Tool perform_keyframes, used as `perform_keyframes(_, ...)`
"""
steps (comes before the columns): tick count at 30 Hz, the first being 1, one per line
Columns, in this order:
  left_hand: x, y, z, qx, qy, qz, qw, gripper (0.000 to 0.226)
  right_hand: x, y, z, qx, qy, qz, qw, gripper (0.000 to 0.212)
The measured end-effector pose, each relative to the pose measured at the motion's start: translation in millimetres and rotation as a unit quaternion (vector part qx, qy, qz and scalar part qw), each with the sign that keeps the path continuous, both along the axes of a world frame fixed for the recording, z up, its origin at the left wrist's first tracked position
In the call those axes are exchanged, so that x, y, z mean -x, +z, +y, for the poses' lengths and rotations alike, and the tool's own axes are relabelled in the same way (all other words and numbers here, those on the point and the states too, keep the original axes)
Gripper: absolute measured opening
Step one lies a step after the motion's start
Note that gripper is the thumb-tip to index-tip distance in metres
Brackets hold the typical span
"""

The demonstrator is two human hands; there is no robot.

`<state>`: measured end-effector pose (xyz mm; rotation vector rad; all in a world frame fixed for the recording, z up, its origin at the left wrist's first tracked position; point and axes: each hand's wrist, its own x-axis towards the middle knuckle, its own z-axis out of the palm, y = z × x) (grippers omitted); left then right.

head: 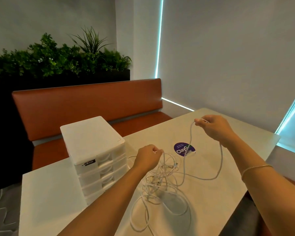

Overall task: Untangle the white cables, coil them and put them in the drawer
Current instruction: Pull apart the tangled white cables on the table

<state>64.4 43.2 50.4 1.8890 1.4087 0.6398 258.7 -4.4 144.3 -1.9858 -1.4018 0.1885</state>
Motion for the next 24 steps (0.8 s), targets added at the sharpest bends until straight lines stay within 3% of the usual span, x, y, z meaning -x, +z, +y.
perform_keyframes(4, 1, 9, -3, -0.026, -0.049, -0.036, 0.998, 0.036, 13, 11, -8, -0.031, 0.039, 0.043, 0.998, 0.034)
perform_keyframes(7, -2, 7, -7, 0.008, -0.119, -0.050, 0.992, 0.061, 26, 39, -11, -0.102, 0.063, 0.119, 0.986, 0.032)
perform_keyframes(12, -22, -14, -22, 0.030, -0.252, 0.043, 0.966, 0.097, 48, 64, -14, -0.160, 0.106, 0.152, 0.970, 0.032)
perform_keyframes(16, -29, -27, -33, -0.017, -0.234, 0.047, 0.971, 0.132, 51, 70, -20, -0.194, 0.130, 0.243, 0.942, 0.031)
perform_keyframes(19, -35, -24, -33, -0.029, -0.210, 0.033, 0.977, 0.095, 52, 71, -25, -0.182, 0.155, 0.289, 0.927, 0.030)
perform_keyframes(22, -43, -23, -33, -0.059, -0.252, 0.006, 0.966, 0.084, 53, 71, -29, -0.173, 0.174, 0.329, 0.912, 0.032)
perform_keyframes(24, -47, -19, -38, -0.022, -0.261, 0.020, 0.965, 0.065, 52, 70, -31, -0.161, 0.176, 0.332, 0.913, 0.032)
